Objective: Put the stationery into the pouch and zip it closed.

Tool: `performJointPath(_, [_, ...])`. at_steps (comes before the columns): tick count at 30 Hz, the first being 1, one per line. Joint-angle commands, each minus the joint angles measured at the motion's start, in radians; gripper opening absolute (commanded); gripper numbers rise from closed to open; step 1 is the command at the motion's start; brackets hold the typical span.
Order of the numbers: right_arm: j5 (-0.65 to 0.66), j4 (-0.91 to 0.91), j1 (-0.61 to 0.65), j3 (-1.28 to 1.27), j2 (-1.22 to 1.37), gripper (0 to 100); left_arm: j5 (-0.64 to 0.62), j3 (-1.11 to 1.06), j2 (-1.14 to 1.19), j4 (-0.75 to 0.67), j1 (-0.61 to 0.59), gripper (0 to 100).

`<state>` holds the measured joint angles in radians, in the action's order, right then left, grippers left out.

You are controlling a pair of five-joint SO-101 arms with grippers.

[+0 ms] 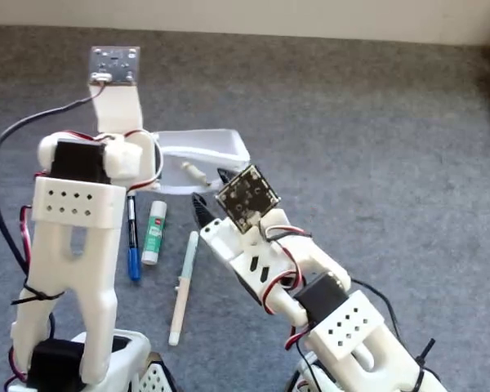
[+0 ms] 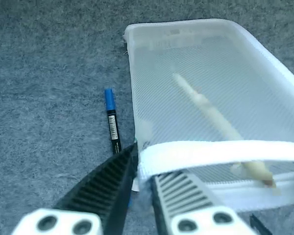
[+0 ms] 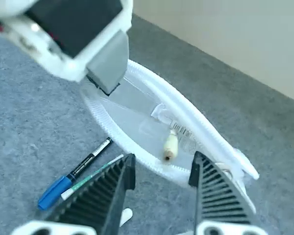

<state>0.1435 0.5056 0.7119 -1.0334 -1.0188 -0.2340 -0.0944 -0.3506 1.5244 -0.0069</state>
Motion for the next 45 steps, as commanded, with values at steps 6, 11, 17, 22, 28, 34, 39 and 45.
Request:
performJointPath(6, [-0.132, 0.231, -0.024, 0.176, -0.047, 18.4, 0.009, -0.001, 0.002, -0.006, -0.042, 1])
performJointPath(11, [-0.198, 0.351, -0.024, 0.252, -0.073, 18.4, 0.009, 0.001, 0.002, -0.006, -0.071, 1])
performJointPath(17, [-0.264, 0.498, -0.019, 0.377, -0.087, 18.4, 0.008, 0.001, 0.002, -0.006, -0.077, 1])
performJointPath(22, [-0.301, 0.532, -0.018, 0.412, -0.081, 18.4, -0.021, 0.013, -0.022, -0.006, -0.137, 1])
performJointPath(28, [-0.305, 0.532, -0.016, 0.41, -0.077, 18.4, -0.072, -0.008, -0.171, -0.008, -0.249, 1])
performJointPath(34, [-0.358, 0.532, -0.016, 0.417, 0.068, 18.4, -0.084, -0.131, -0.308, -0.1, -0.288, 1])
performJointPath(39, [-0.453, 0.533, 0.022, 0.418, 0.248, 18.4, -0.086, -0.199, -0.364, -0.157, -0.325, 1])
performJointPath(45, [-0.554, 0.499, 0.084, 0.418, 0.4, 18.4, -0.126, -0.208, -0.364, -0.18, -0.417, 1])
